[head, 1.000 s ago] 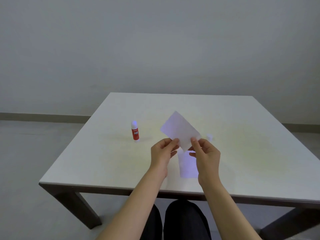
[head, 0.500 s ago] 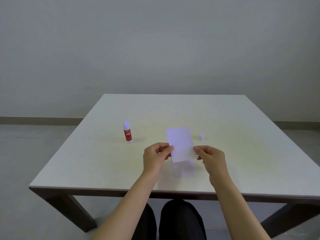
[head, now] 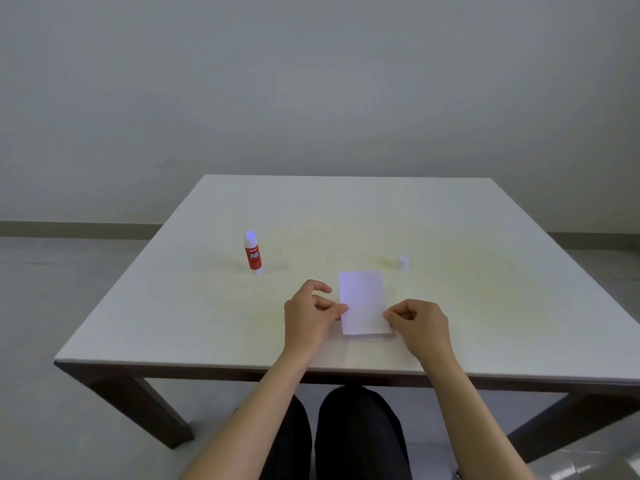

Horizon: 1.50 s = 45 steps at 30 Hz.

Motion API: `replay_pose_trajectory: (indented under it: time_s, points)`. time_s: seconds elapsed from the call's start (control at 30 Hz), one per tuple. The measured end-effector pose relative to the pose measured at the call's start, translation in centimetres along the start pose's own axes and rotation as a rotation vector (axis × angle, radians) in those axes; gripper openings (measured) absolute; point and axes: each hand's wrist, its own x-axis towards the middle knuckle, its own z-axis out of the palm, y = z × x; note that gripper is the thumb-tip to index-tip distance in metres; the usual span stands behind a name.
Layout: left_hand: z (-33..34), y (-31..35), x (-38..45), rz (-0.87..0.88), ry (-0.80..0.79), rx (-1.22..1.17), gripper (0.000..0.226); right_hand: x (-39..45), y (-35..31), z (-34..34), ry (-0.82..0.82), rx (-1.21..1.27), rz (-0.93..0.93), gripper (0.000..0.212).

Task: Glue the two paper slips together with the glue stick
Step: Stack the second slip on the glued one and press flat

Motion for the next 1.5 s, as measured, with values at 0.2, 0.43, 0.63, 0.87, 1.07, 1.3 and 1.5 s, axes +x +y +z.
replay_pose_trajectory:
  time_s: [0.2, 0.43, 0.63, 0.87, 1.07, 1.3, 1.5]
  points:
    - [0.1, -0.5, 0.0, 0.019, -0.008, 0.009, 0.029, 0.2, -0.1, 0.1, -0.004, -0.053, -0.015, 0.009]
    - [0.1, -0.6, 0.1, 0.019, -0.02, 0.038, 0.03, 0.2, 0.0, -0.1, -0.018, -0.106, -0.027, 0.013]
    - [0.4, -0.6, 0.1, 0.038, -0.018, 0.118, 0.031, 0.2, -0.1, 0.0, -0.018, -0.176, -0.071, 0.017]
    - [0.8, -0.7, 0.1, 0.102, 0.0, 0.214, 0.032, 0.0, -0.2, 0.3, 0.001, -0.229, -0.104, 0.013]
    - [1.2, -0.8, 0.2, 0.143, 0.0, 0.289, 0.032, 0.3, -0.3, 0.8, -0.01, -0.305, -0.087, 0.011]
    - [1.4, -1.0, 0.1, 0.309, -0.032, 0.519, 0.025, 0.8, -0.3, 0.6, -0.051, -0.407, -0.11, 0.008]
    - [0.6, -0.7, 1.8, 0.466, -0.347, 0.862, 0.039, 0.9, -0.5, 0.5, -0.088, -0.458, -0.184, 0.019]
